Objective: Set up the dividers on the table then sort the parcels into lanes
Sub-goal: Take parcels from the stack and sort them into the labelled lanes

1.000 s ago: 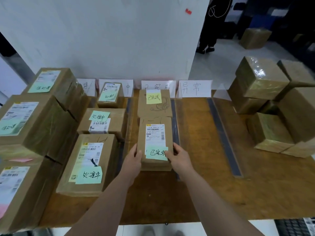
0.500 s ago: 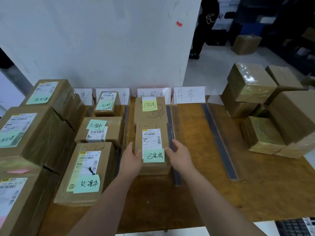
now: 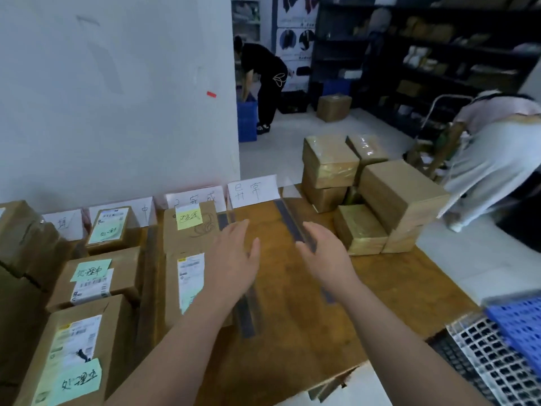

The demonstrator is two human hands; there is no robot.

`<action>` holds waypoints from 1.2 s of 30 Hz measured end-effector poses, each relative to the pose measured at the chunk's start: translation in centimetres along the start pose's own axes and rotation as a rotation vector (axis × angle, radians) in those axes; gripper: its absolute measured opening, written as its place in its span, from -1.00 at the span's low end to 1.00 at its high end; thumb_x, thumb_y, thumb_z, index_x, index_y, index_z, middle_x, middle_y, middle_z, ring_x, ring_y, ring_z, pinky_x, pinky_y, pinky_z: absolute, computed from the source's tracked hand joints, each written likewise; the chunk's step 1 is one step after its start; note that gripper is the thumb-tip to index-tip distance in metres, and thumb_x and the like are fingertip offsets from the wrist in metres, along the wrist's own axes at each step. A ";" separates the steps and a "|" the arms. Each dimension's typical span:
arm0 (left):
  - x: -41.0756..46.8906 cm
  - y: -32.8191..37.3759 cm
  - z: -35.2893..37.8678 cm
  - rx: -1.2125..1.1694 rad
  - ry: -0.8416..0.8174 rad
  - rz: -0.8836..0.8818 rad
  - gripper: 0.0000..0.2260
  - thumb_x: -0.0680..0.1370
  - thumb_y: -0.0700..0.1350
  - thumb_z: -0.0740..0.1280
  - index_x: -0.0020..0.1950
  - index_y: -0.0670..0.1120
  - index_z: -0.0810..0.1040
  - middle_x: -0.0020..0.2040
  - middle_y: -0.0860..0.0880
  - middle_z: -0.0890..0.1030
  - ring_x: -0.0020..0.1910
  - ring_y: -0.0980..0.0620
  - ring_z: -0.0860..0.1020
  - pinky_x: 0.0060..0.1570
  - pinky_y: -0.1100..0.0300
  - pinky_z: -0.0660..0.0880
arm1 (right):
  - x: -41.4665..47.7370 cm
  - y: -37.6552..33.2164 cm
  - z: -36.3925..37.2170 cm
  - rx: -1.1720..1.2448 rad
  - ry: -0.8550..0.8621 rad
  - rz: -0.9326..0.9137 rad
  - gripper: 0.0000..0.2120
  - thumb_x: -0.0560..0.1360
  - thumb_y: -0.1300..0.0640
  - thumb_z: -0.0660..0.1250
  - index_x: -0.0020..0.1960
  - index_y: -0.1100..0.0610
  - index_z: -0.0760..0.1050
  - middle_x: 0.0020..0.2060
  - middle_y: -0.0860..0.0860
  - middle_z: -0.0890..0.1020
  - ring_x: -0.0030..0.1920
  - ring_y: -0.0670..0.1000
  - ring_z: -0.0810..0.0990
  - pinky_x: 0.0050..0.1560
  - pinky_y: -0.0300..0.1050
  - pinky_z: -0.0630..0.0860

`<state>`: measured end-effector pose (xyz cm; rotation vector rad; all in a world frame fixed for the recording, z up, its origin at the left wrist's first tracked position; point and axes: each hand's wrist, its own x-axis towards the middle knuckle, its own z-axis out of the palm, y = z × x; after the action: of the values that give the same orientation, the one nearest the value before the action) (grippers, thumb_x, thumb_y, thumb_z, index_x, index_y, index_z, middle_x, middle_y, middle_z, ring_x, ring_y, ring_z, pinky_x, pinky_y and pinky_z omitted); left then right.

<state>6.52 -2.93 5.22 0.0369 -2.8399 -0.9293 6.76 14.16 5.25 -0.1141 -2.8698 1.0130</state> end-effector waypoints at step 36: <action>14.0 31.4 26.8 -0.258 -0.342 -0.154 -0.41 0.65 0.05 0.18 0.61 -0.03 -0.01 0.45 -0.08 0.41 0.35 -0.12 0.45 0.29 0.03 0.39 | 19.8 32.4 -21.7 0.542 -0.029 0.524 -0.54 0.62 0.00 0.02 0.17 0.35 0.47 0.11 0.26 0.54 0.17 0.18 0.52 0.25 0.05 0.39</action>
<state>-10.67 37.12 4.29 0.0751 -3.0254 -1.4561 -9.10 54.84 2.95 -0.8343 -2.5157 1.8451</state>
